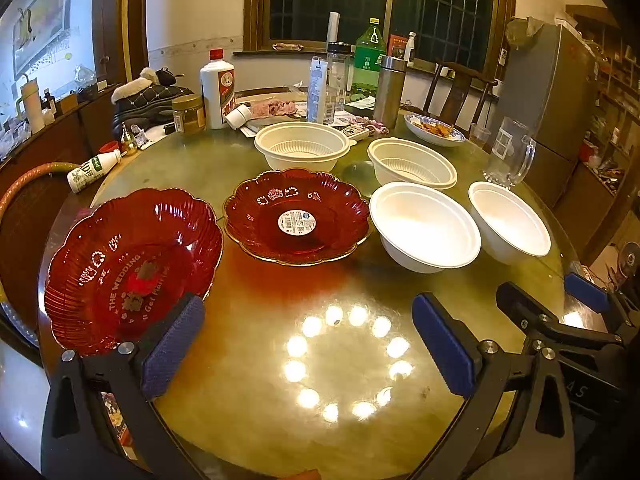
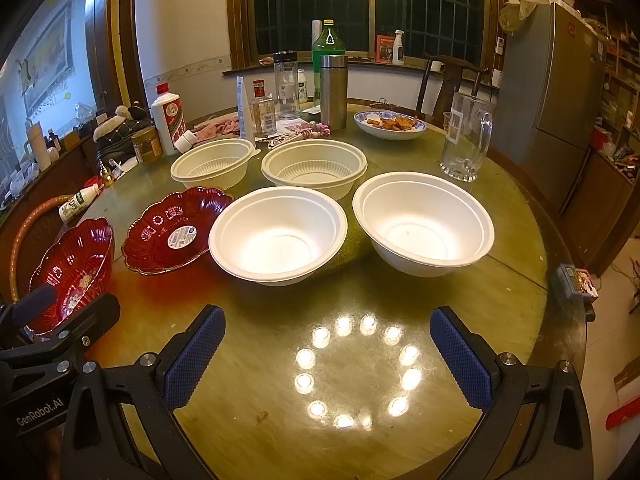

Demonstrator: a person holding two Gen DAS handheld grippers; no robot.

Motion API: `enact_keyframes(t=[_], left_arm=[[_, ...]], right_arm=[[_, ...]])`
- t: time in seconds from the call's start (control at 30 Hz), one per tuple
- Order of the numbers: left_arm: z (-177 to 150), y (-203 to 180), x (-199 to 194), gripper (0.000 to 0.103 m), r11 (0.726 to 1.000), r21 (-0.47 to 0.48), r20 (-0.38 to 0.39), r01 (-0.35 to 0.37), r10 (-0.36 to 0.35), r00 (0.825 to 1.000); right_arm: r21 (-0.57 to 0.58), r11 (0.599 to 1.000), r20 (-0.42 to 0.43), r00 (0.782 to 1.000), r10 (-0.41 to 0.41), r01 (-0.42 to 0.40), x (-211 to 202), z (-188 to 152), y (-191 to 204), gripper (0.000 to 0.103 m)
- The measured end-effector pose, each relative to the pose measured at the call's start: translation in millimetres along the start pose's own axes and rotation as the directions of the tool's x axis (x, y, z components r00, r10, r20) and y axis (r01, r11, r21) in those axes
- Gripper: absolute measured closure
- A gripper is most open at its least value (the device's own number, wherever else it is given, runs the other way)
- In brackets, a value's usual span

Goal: Organize plates and bowls

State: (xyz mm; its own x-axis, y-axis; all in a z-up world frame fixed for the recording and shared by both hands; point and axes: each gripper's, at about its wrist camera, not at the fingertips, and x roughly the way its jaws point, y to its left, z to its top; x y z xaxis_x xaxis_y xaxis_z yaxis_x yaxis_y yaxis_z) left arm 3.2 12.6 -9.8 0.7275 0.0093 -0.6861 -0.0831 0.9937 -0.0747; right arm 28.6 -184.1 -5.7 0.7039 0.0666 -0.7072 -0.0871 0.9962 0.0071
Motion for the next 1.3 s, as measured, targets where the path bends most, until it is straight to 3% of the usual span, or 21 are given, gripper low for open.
enact_keyframes(t=[1.3], left_arm=[[-3.0, -5.9, -4.4, 0.0, 1.0, 0.013, 0.025, 0.0, -0.001, 1.0]], right_arm=[[0.002, 1.0, -0.001, 1.0, -0.006, 0.006, -2.6, -3.0, -5.4, 0.0]])
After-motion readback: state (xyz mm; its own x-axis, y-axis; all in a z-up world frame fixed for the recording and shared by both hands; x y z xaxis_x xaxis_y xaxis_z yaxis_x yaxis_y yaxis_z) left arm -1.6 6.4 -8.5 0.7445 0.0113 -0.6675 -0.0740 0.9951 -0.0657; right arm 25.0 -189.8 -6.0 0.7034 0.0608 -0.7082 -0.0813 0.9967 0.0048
